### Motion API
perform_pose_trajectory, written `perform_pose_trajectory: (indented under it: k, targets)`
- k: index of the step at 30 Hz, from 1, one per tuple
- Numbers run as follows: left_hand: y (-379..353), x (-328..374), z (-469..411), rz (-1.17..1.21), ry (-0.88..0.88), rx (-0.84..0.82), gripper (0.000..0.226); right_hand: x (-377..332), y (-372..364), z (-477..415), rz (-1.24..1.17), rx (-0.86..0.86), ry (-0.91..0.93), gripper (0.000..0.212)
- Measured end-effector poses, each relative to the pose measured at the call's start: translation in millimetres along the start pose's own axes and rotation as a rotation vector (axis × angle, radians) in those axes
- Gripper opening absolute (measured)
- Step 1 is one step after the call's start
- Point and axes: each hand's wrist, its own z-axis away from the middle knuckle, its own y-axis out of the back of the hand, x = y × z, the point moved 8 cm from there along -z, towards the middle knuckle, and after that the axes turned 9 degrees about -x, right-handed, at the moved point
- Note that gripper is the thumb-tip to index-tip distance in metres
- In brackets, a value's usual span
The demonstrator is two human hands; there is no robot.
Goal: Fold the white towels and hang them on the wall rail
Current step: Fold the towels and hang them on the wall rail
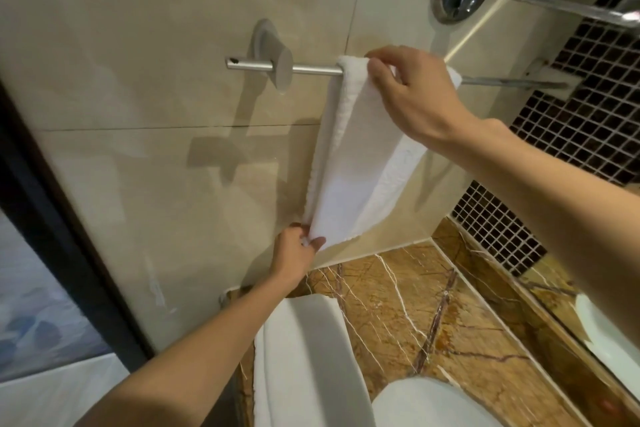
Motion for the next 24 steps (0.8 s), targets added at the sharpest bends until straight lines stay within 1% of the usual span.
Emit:
perform_pose_trajectory:
  k: [3,6,8,13,17,20,22,24]
  targets:
    - [0.9,-5.8,0.7,0.032,0.001,0.015,0.017,1.5,1.0,-1.7,-0.005,-0.029,-0.007,0.035]
    - [1.2,-6.3,3.4,0.107,-0.004,0.032,0.024,2.9,0.7,-4.0,-0.018,-0.058,-0.024,0.036]
    - [0.8,-4.8,5.3,0.142,-0.018,0.043,0.024,2.8,1.4,-4.1,-0.015,-0.068,-0.026,0.036]
    - [4.0,-9.9,1.6,0.115,-0.011,0.091,0.018,4.6,3.1,-4.4,-0.013,-0.078,-0.033,0.032]
    - [6.0,-8.5,-0.1,0.096,0.000,0.109,0.023,4.4,3.9,-4.2,-0.006,-0.067,-0.023,0.033]
    - [7.1,-10.5,0.1,0.047,-0.010,0.128,0.017,5.6,4.8,-3.8,-0.018,-0.063,-0.029,0.032]
    - [8.0,-9.6,1.6,0.030,-0.023,0.144,0.023,5.7,5.0,-4.3,-0.029,-0.060,-0.031,0.034]
    - [8.5,-8.7,1.9,0.064,-0.028,0.145,0.035,5.9,3.0,-5.5,-0.049,-0.077,-0.038,0.039]
